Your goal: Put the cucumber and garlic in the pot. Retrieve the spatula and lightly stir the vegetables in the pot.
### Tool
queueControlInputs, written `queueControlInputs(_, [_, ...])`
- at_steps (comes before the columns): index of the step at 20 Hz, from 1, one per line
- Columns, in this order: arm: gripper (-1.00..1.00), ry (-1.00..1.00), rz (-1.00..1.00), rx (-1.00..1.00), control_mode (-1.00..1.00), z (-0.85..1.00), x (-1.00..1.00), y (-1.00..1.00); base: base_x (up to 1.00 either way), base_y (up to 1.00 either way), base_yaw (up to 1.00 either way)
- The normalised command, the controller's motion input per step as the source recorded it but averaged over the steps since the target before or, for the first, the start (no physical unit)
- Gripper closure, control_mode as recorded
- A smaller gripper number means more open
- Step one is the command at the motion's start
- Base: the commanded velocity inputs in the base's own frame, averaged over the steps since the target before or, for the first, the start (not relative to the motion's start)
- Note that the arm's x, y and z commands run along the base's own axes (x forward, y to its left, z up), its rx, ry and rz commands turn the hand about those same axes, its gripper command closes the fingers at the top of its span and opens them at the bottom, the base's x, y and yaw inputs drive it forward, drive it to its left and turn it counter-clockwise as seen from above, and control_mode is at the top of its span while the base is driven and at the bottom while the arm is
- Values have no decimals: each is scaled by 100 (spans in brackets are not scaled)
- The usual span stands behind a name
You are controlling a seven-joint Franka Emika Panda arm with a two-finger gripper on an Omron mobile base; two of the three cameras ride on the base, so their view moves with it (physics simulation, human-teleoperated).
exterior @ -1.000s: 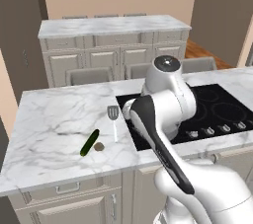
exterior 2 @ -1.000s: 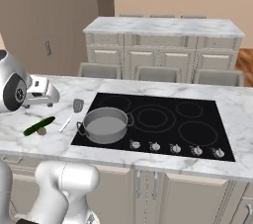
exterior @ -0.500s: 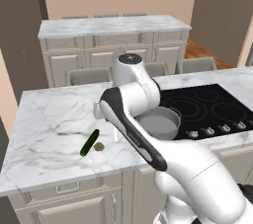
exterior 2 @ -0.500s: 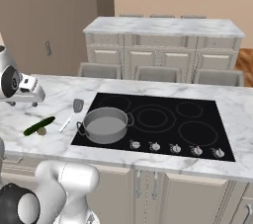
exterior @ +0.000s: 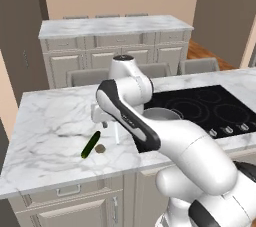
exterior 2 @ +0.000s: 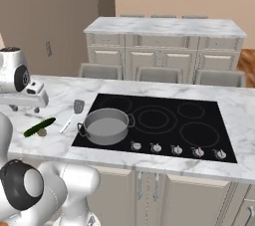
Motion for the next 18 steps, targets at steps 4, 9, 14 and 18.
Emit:
queueControlInputs(4, [-100, 6, 0, 0, -100, -44, 31, -8, 0, 0, 0])
queueControlInputs(9, [-100, 1, 0, 0, -100, -44, 24, 0, 0, 0, 0])
queueControlInputs(14, [-100, -7, 2, 0, -100, -36, 16, 2, 0, 0, 0])
queueControlInputs(18, [-100, -16, 16, 0, -100, -23, 0, 14, 0, 0, 0])
